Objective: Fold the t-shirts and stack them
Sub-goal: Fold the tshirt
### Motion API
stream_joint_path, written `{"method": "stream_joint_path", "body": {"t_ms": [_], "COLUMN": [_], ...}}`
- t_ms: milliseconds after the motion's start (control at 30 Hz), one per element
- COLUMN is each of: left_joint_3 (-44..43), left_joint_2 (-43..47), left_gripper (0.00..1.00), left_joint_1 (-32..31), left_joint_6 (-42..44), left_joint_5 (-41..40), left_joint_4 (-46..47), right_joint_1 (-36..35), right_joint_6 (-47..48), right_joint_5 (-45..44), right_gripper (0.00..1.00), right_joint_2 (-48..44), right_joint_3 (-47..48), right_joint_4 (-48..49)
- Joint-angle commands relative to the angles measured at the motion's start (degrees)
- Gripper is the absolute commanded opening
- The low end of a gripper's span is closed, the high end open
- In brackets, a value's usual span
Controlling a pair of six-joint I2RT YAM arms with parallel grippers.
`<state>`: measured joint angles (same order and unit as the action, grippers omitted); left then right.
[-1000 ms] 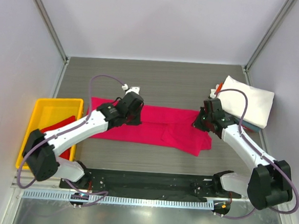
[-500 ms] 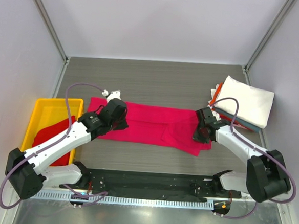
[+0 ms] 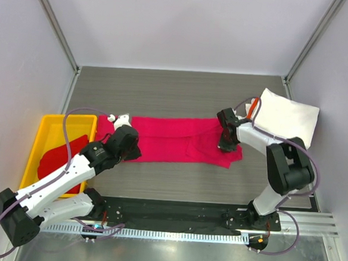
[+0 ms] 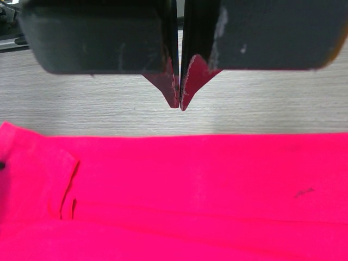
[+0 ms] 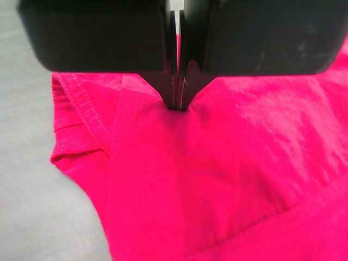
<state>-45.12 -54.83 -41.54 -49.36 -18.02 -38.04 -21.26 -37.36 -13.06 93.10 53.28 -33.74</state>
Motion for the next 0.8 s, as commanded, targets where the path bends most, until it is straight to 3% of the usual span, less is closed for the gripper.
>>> {"method": "stream_joint_path", "body": {"t_ms": [0,133,200,233,333,367,400,433,533,567,633,767], "left_joint_3": [1.8,4.1,4.2,4.0,3.4,2.8,2.5,2.4,2.2,2.1,2.0,0.4], "left_joint_2": [2.9,4.2,4.1,3.8,3.1,3.1,3.0,3.1,3.5,3.8,4.2,3.2], "left_gripper": [0.00,0.00,0.00,0.00,0.00,0.00,0.00,0.00,0.00,0.00,0.00,0.06], "left_joint_1": [0.2,0.2,0.2,0.3,0.4,0.3,0.3,0.4,0.3,0.3,0.3,0.3], "left_joint_6": [-2.3,-3.3,-3.3,-3.3,-2.5,-2.2,-2.1,-1.6,-1.1,-1.1,-0.9,2.4], "left_joint_5": [-1.6,-2.6,-2.9,-3.0,-2.5,-2.3,-2.0,-1.4,-0.4,-0.3,-0.3,0.9], "left_joint_4": [0.6,1.8,2.2,2.2,2.2,2.2,1.9,1.7,1.4,1.0,0.2,-1.0], "right_joint_1": [0.0,0.7,2.0,2.4,3.1,3.1,3.0,3.0,3.0,3.0,3.0,3.0], "right_joint_6": [0.7,1.5,2.1,2.6,4.3,4.6,4.8,5.0,5.4,5.4,6.0,7.7], "right_joint_5": [0.3,1.7,2.7,4.6,8.5,10.5,11.1,11.1,14.7,15.3,17.4,19.4], "right_gripper": [0.01,0.01,0.01,0.01,0.04,0.11,0.38,0.44,0.49,0.50,0.52,0.45], "right_joint_2": [10.9,25.0,36.8,41.1,57.7,60.1,58.9,55.3,34.9,30.6,21.0,10.6], "right_joint_3": [6.1,23.0,41.7,59.1,90.5,106.4,109.7,109.3,83.1,69.2,56.7,43.5], "right_joint_4": [6.4,4.8,1.2,-4.4,-19.4,-21.6,-22.4,-20.8,-5.5,-1.9,3.3,4.0]}}
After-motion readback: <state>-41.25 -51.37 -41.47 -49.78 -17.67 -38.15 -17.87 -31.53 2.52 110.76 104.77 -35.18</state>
